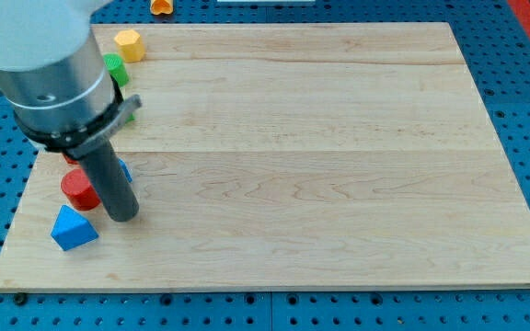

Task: Push the blue cube to the right of the green star

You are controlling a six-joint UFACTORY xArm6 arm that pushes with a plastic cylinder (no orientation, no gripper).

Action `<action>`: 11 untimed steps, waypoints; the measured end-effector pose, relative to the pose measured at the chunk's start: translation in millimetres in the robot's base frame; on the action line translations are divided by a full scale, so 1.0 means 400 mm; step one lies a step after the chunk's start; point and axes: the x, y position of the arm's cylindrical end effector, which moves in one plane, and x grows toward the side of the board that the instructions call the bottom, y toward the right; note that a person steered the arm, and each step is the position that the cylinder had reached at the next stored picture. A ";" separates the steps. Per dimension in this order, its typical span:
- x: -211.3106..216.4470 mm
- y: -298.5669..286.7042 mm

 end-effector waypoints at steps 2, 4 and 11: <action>-0.033 -0.077; -0.157 -0.041; -0.292 -0.091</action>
